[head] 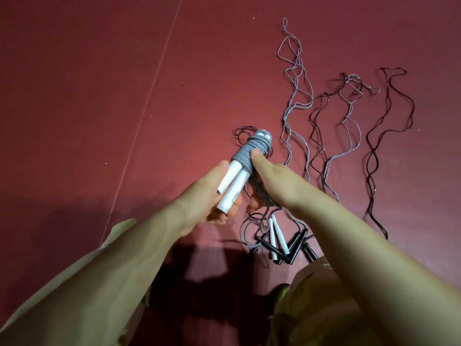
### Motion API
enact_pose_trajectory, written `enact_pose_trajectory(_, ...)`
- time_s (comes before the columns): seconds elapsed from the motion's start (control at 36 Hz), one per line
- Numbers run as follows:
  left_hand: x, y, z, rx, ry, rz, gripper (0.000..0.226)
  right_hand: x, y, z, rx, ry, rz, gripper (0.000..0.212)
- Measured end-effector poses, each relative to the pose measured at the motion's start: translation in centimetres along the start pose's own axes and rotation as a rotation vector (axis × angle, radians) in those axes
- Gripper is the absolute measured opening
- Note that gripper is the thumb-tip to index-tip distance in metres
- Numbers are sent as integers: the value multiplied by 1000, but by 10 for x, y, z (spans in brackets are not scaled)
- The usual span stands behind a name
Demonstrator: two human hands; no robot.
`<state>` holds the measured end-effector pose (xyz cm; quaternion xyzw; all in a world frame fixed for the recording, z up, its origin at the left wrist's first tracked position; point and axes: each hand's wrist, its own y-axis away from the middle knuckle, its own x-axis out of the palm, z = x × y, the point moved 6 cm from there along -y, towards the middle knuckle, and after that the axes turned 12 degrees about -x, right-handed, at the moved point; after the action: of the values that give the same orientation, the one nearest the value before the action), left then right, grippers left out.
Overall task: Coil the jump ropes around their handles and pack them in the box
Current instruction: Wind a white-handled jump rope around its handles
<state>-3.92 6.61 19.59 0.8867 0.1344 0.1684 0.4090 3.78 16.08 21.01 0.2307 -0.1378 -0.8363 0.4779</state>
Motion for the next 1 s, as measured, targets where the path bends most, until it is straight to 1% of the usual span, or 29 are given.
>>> enact_pose_trajectory(0.11, -4, -2, 0, 46, -57, -64, 50, 0, 3, -2, 78, -7, 24, 68)
enact_pose_trajectory(0.19, -9, -6, 2, 39, -136, -134, 54, 0, 5, -1, 94, 24, 43, 69)
enact_pose_trajectory(0.31, -20, -8, 4, 43, -244, -227, 64, 0, 5, -2, 89, 32, 48, 71)
enact_pose_trajectory(0.42, -29, -10, 4, 73, -371, -319, 79, 1, 5, -2, 78, 8, 51, 72)
enact_pose_trajectory(0.47, -29, -10, 3, 81, -413, -342, 75, 2, 6, -2, 88, 6, 65, 73)
enact_pose_trajectory(0.56, -24, -7, 0, 100, -466, -360, 62, 2, 6, -3, 108, 21, 83, 74)
enact_pose_trajectory(0.58, -23, -6, 0, 99, -488, -365, 62, 2, 7, -3, 111, 31, 89, 75)
enact_pose_trajectory(0.69, -28, -6, -1, 105, -502, -375, 81, 3, 7, -3, 105, 40, 99, 75)
enact_pose_trajectory(0.75, -29, -6, -1, 108, -487, -365, 77, 2, 5, -4, 100, 45, 96, 74)
enact_pose_trajectory(0.81, -28, -5, -2, 115, -466, -344, 64, 3, 4, -3, 88, 48, 89, 73)
enact_pose_trajectory(0.86, -27, -4, -4, 125, -455, -333, 50, 2, 3, 0, 38, 72, 56, 68)
enact_pose_trajectory(0.92, -27, -2, -7, 133, -438, -319, 44, 0, 2, 5, -31, 97, 6, 61)
enact_pose_trajectory(0.97, -25, 0, -8, 105, -384, -256, 43, -2, 1, 9, -88, 82, -34, 56)
enact_pose_trajectory(1.0, -21, 2, -7, 74, -323, -197, 41, -3, 0, 11, -114, 68, -49, 55)
